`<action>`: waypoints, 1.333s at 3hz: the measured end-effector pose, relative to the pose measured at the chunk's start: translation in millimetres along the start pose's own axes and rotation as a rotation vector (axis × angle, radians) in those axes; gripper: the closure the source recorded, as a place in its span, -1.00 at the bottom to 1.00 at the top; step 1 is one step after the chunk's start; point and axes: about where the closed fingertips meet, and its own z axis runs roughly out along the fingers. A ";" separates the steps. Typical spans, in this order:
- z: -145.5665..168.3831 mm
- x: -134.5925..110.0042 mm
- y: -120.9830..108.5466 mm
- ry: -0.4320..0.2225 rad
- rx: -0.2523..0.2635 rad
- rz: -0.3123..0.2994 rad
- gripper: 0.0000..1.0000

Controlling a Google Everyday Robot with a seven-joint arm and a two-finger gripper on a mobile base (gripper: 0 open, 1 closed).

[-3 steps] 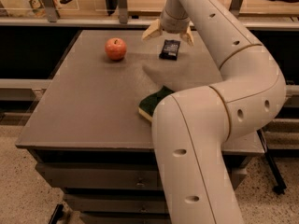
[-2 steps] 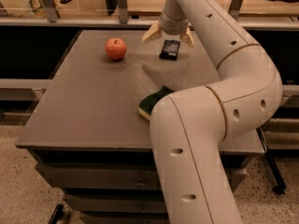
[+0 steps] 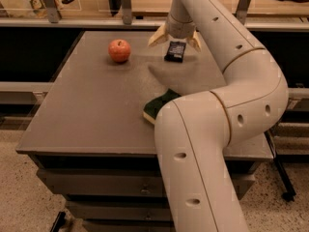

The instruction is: Pick rxbar blueberry

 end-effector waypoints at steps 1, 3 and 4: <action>2.2 -0.3 -0.2 0.004 0.004 -0.006 -0.66; 12.1 6.1 2.7 0.039 0.004 -0.041 -0.71; 14.4 7.0 3.7 0.046 0.002 -0.057 -0.24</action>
Offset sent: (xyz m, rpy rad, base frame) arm 0.0060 0.0004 0.0025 -0.0227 0.0508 0.0648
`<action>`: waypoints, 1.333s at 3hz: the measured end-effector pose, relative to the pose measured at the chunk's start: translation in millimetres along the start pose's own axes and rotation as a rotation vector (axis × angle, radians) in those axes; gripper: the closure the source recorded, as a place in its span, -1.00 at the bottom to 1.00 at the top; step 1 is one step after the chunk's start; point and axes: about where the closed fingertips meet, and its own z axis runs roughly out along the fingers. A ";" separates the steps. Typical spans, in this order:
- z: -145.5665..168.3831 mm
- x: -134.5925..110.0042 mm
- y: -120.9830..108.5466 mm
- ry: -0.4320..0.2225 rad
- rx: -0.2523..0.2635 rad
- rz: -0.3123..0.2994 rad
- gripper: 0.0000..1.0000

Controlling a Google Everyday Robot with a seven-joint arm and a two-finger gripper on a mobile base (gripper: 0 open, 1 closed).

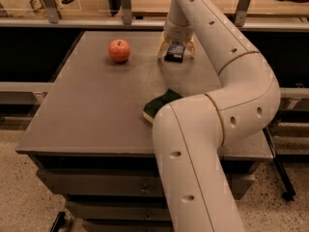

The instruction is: Pick rxbar blueberry

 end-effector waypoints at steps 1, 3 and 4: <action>-0.5 0.8 -0.9 0.006 0.003 -0.002 0.23; -8.6 0.9 0.2 0.005 0.003 -0.001 1.00; -21.8 -7.0 0.1 -0.040 -0.011 0.014 1.00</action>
Offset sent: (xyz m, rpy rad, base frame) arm 0.0102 -0.0144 0.0354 -0.0031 0.0027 -0.0354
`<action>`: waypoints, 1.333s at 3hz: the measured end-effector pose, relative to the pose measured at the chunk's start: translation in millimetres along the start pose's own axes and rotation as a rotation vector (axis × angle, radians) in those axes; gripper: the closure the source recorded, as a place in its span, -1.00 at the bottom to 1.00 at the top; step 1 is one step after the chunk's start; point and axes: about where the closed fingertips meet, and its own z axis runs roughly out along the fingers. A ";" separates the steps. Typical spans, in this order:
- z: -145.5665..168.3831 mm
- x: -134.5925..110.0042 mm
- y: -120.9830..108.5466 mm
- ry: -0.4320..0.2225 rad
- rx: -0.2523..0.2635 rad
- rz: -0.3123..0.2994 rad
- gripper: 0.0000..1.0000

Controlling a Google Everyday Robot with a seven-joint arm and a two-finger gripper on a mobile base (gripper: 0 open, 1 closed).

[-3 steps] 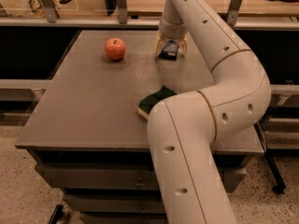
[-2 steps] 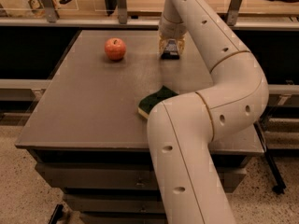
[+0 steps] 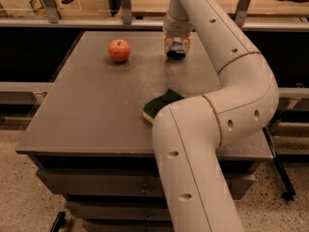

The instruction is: Pick rxbar blueberry

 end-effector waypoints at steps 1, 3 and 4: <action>-17.2 -6.2 -2.0 -0.041 -0.029 0.014 1.00; -60.2 -11.5 -10.4 -0.113 -0.085 -0.006 1.00; -73.8 -10.9 -11.9 -0.130 -0.105 -0.022 1.00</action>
Offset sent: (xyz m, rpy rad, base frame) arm 0.0079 -0.0296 0.0938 0.0917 -0.1274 0.0214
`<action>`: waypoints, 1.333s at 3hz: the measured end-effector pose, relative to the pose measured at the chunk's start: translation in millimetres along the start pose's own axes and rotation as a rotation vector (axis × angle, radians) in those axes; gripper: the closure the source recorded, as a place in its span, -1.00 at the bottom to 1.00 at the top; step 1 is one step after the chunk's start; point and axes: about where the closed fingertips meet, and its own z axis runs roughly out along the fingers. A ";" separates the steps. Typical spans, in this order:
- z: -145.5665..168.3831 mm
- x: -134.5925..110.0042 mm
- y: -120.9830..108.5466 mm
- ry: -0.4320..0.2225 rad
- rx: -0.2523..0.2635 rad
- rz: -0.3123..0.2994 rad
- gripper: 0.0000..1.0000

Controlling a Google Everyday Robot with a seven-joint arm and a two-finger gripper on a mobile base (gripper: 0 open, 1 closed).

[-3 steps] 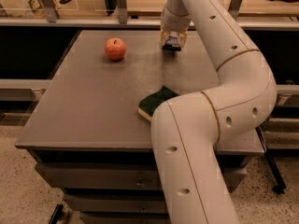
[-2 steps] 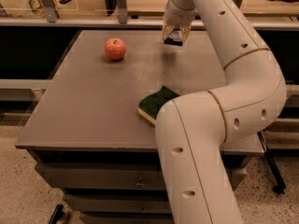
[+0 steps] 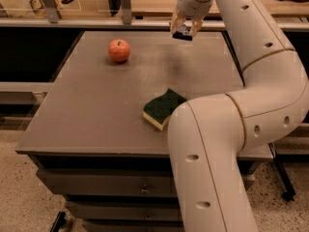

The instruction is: Pick rxbar blueberry

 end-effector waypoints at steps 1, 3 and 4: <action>-11.6 2.4 3.7 0.002 -0.011 -0.024 1.00; -32.5 7.8 10.6 0.007 -0.031 -0.065 1.00; -38.3 10.7 13.8 0.007 -0.076 -0.064 1.00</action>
Offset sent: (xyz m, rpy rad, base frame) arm 0.0086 -0.0138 0.0704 0.0042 0.0180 0.0887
